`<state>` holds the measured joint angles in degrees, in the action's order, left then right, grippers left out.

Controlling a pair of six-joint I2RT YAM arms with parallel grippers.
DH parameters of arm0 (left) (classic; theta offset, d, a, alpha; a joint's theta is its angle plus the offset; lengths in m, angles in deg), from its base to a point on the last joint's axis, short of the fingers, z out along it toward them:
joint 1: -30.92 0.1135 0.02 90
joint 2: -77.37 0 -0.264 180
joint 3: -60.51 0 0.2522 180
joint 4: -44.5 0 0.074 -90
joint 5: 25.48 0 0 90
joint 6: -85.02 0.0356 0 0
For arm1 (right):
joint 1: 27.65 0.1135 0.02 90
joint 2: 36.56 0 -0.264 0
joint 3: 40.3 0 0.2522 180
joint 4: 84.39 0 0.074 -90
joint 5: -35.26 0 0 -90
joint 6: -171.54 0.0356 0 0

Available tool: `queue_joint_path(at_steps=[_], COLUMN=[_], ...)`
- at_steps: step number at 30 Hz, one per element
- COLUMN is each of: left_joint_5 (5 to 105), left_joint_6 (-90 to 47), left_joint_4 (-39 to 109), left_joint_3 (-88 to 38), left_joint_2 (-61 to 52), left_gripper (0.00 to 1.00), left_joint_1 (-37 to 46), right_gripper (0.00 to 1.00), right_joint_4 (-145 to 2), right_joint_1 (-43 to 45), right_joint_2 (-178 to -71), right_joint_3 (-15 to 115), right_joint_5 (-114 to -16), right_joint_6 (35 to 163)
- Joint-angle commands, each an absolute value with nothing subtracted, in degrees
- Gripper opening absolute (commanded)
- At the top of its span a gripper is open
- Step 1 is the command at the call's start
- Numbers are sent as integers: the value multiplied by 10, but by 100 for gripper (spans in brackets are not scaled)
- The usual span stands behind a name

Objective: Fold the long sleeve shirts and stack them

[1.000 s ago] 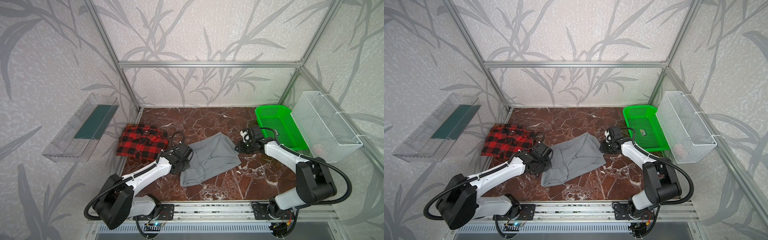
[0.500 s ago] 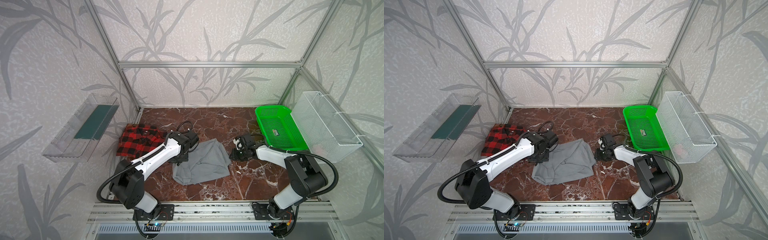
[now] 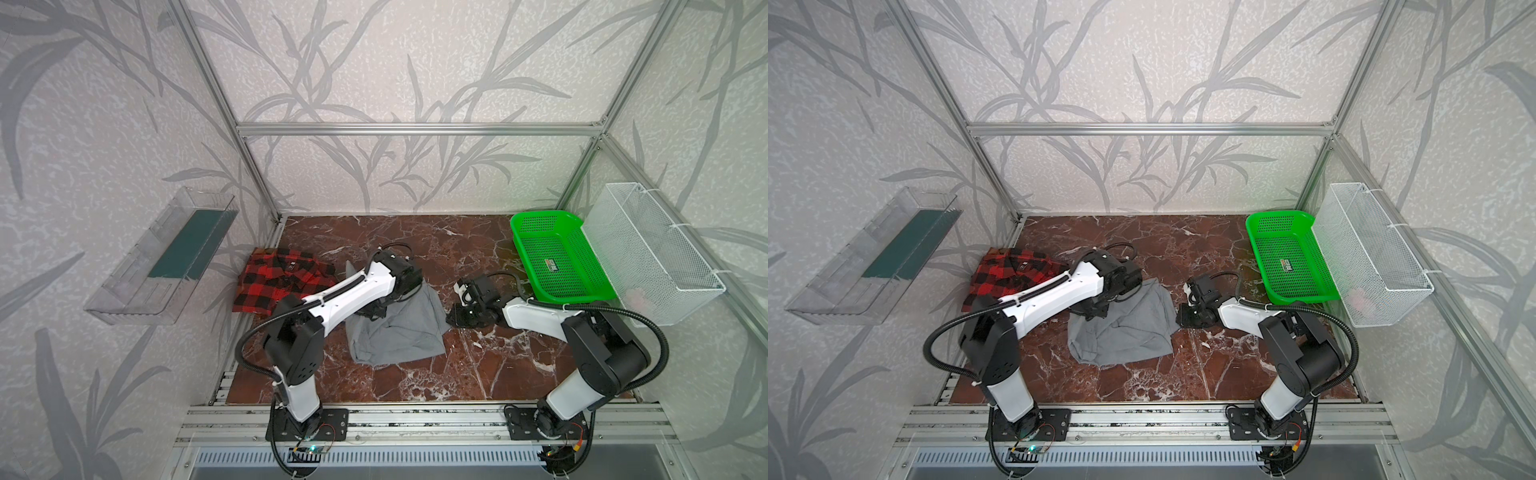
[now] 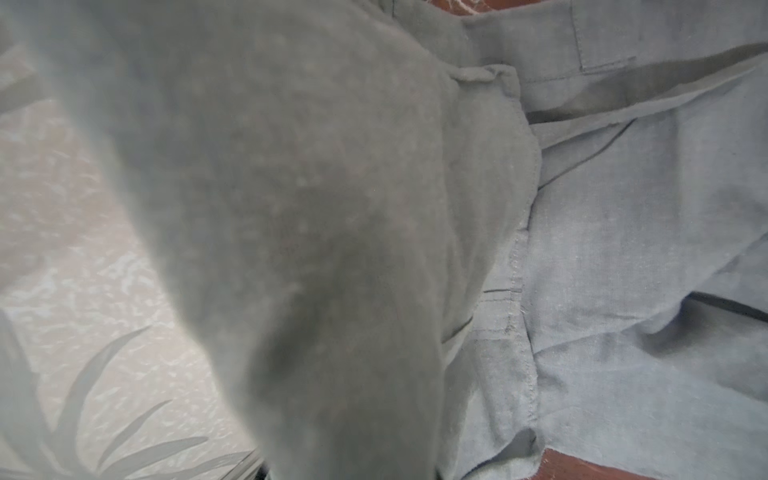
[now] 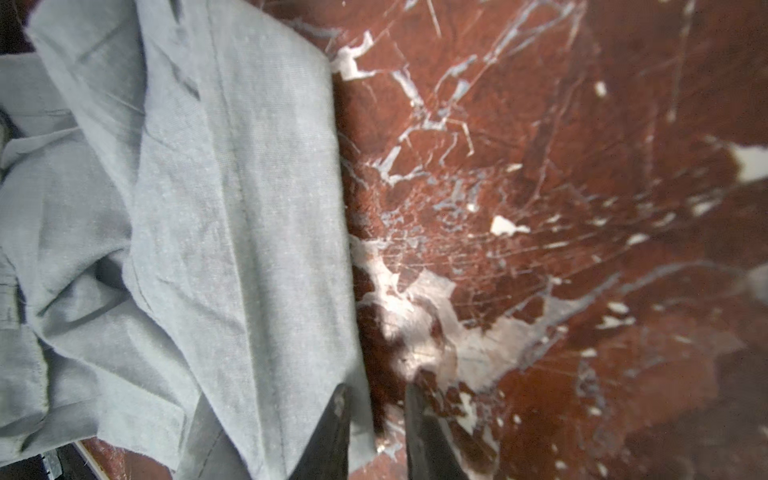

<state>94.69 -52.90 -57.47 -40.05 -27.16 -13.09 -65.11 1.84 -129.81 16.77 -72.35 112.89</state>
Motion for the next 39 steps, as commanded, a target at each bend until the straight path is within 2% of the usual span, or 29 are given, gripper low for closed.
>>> queue_joint_path(at_steps=[1,29,39], left_joint_5=[1028,929,896], left_joint_6=[-588,-575,-563], left_joint_4=[-703,-722,-722], left_joint_3=[-444,-636,-702], left_joint_2=[-319,-508,-567], left_gripper=[0,0,0], left_joint_1=[-156,-259,-266], right_gripper=[25,23,22], right_joint_4=[-662,-697,-704], right_joint_1=[25,39,40], right_joint_2=[-1298,-1315,-1314], right_joint_3=[157,130,126], right_joint_5=[-717,-711,-713], right_joint_6=[1140,1154,1159])
